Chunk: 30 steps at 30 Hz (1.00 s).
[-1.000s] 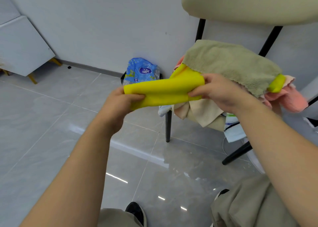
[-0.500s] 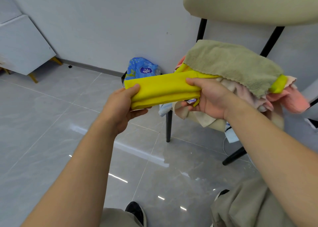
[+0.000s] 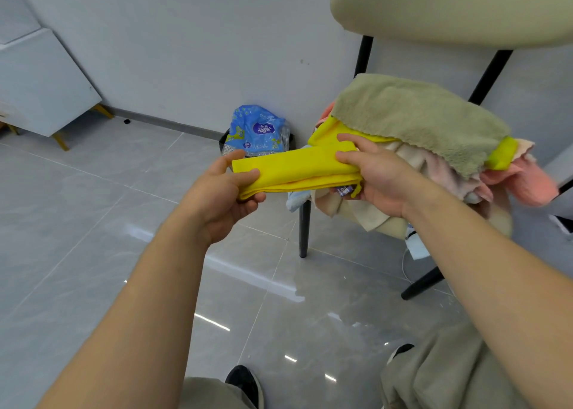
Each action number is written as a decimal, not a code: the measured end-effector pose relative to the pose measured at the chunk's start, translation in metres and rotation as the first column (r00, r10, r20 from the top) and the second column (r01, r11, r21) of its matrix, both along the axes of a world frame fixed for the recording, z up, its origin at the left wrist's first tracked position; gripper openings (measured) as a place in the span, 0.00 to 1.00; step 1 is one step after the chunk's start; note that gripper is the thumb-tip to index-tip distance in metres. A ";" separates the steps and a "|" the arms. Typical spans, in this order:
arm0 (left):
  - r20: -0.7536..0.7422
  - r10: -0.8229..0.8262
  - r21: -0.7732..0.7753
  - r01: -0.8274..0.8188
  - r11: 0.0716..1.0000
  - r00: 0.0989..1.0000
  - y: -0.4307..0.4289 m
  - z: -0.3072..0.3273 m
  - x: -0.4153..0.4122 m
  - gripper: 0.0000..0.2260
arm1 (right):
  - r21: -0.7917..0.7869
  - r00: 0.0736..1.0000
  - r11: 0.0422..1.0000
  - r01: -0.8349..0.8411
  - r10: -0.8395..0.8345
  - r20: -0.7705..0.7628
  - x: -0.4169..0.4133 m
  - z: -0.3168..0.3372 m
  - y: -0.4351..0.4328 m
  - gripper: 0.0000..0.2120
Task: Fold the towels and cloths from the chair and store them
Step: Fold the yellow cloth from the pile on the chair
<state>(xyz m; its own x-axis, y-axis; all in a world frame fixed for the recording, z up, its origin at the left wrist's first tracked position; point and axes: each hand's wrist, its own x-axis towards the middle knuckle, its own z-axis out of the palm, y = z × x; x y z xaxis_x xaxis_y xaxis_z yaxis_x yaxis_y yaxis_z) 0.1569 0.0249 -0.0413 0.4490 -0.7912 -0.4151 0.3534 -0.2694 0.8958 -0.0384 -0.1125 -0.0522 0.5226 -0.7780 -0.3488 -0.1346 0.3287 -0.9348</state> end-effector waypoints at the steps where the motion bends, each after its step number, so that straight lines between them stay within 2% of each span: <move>1: -0.011 0.006 0.002 -0.006 1.000 1.000 0.000 0.000 0.001 0.20 | -0.023 1.000 1.000 -0.003 0.003 -0.005 0.000 -0.001 -0.001 0.20; 3: -0.028 -0.001 0.021 0.001 1.000 1.000 0.001 -0.001 0.002 0.18 | -0.050 1.000 0.999 -0.011 0.010 -0.018 -0.001 -0.003 -0.002 0.23; 7: -0.052 -0.019 0.093 0.024 0.995 0.998 0.002 -0.006 0.006 0.15 | 0.048 0.992 0.992 -0.114 0.111 0.063 -0.007 -0.006 -0.001 0.27; 12: -0.099 -0.045 0.110 0.056 0.992 0.994 0.011 -0.027 0.022 0.10 | 0.035 0.976 0.984 -0.175 0.169 0.139 -0.010 -0.023 0.006 0.22; 17: -0.061 -0.036 0.060 0.039 0.997 0.998 0.016 -0.074 0.048 0.08 | -0.059 0.981 0.980 -0.189 0.191 0.038 0.007 -0.055 0.006 0.17; 20: -0.160 0.062 0.030 -0.058 0.998 0.985 0.005 -0.098 0.064 0.10 | -0.192 0.976 0.957 -0.218 0.216 -0.028 0.027 -0.073 0.008 0.14; 22: -0.266 0.193 0.035 -0.190 0.981 0.945 -0.005 -0.107 0.074 0.12 | -0.251 0.957 0.924 -0.289 0.273 -0.098 0.040 -0.077 0.011 0.16; 25: -0.398 0.357 0.106 -0.345 0.933 0.845 0.003 -0.097 0.074 0.14 | -0.235 0.920 0.895 -0.378 0.334 -0.205 0.053 -0.061 0.018 0.22; 29: -0.449 0.439 0.202 -0.390 0.898 0.778 0.042 -0.036 0.083 0.11 | -0.301 0.848 0.812 -0.500 0.389 -0.358 0.078 0.001 0.024 0.24; 30: -0.464 0.453 0.223 -0.395 0.891 0.761 0.053 -0.010 0.092 0.10 | -0.268 0.830 0.808 -0.525 0.416 -0.371 0.087 0.026 0.025 0.26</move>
<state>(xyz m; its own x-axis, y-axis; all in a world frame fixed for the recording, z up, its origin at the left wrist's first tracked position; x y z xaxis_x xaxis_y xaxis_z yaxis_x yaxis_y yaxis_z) 0.2486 0.0783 -0.0516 0.4407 -0.5071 -0.7407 0.8362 -0.0682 0.5442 0.0484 -0.0875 -0.0265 0.7766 -0.5565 -0.2954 -0.4601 -0.1806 -0.8693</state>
